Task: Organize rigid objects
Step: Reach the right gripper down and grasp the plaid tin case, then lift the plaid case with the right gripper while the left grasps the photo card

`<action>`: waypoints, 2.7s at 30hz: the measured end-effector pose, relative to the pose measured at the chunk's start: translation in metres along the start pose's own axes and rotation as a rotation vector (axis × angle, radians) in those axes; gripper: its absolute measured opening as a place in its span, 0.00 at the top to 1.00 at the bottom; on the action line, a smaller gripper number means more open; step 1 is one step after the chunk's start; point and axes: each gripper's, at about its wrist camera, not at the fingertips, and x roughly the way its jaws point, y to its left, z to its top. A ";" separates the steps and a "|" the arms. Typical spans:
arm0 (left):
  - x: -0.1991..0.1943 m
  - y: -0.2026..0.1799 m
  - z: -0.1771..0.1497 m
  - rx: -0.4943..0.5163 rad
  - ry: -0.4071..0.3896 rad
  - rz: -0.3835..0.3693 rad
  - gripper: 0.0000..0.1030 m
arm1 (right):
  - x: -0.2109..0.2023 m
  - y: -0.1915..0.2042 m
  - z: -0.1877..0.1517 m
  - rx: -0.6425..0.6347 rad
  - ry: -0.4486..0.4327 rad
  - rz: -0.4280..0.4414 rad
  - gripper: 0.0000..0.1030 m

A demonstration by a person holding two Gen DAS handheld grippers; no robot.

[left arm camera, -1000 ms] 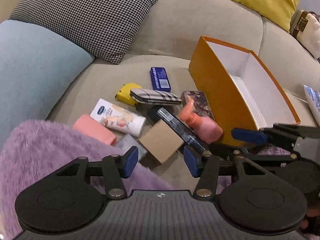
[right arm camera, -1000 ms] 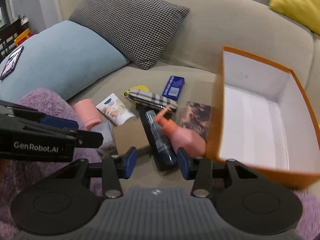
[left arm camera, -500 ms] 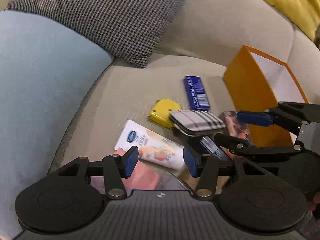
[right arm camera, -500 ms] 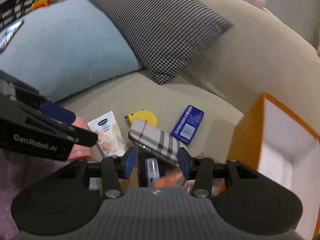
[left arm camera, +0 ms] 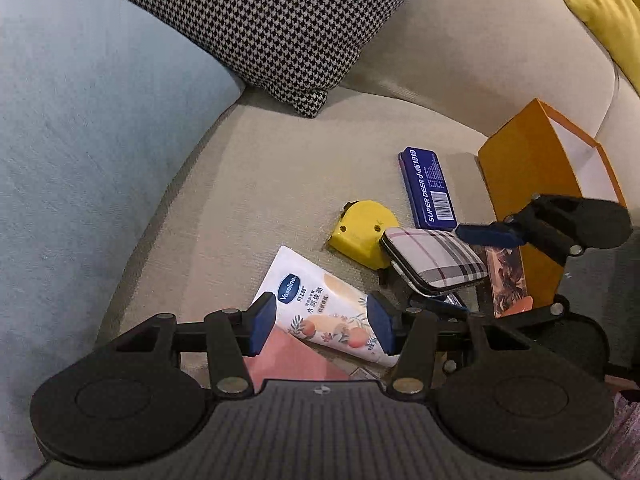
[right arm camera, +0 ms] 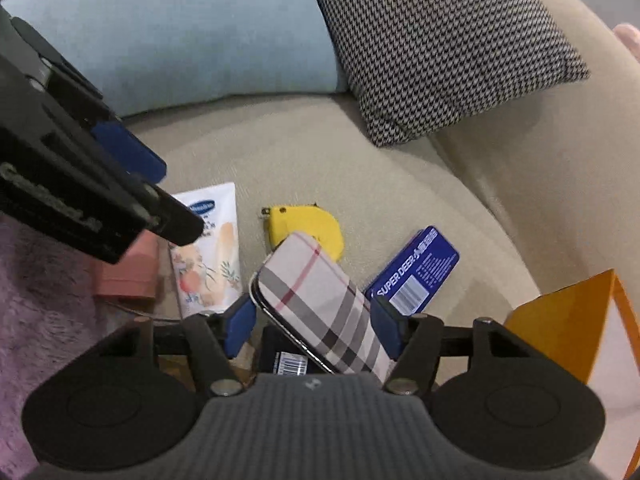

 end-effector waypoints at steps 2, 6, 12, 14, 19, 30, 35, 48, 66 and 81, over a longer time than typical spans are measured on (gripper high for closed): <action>0.001 0.003 0.001 -0.016 0.000 -0.010 0.39 | 0.004 -0.003 -0.001 0.019 0.004 0.022 0.46; 0.003 0.010 0.004 -0.056 0.026 -0.019 0.36 | 0.004 -0.007 -0.004 0.027 -0.031 0.028 0.51; 0.008 0.008 0.010 -0.056 0.058 0.002 0.30 | -0.015 -0.027 0.001 0.112 -0.092 0.021 0.70; 0.013 0.006 0.013 -0.057 0.073 0.020 0.29 | -0.023 -0.040 0.002 0.169 -0.109 0.023 0.76; 0.027 0.007 0.021 -0.070 0.114 0.086 0.27 | -0.022 -0.072 -0.003 0.312 -0.119 0.060 0.78; 0.031 0.000 0.023 -0.038 0.093 0.082 0.26 | -0.009 -0.068 -0.009 0.355 -0.137 0.054 0.77; 0.020 -0.005 0.022 -0.044 0.062 0.032 0.27 | -0.034 -0.076 -0.023 0.419 -0.191 0.041 0.82; 0.008 -0.035 0.058 0.027 0.070 0.024 0.33 | -0.086 -0.090 -0.044 0.561 -0.243 0.124 0.82; -0.006 -0.016 -0.004 -0.038 0.119 0.255 0.38 | -0.108 -0.041 -0.126 0.760 -0.216 0.227 0.82; -0.004 -0.108 0.006 0.053 0.031 -0.156 0.39 | -0.177 -0.074 -0.150 0.828 -0.305 0.060 0.82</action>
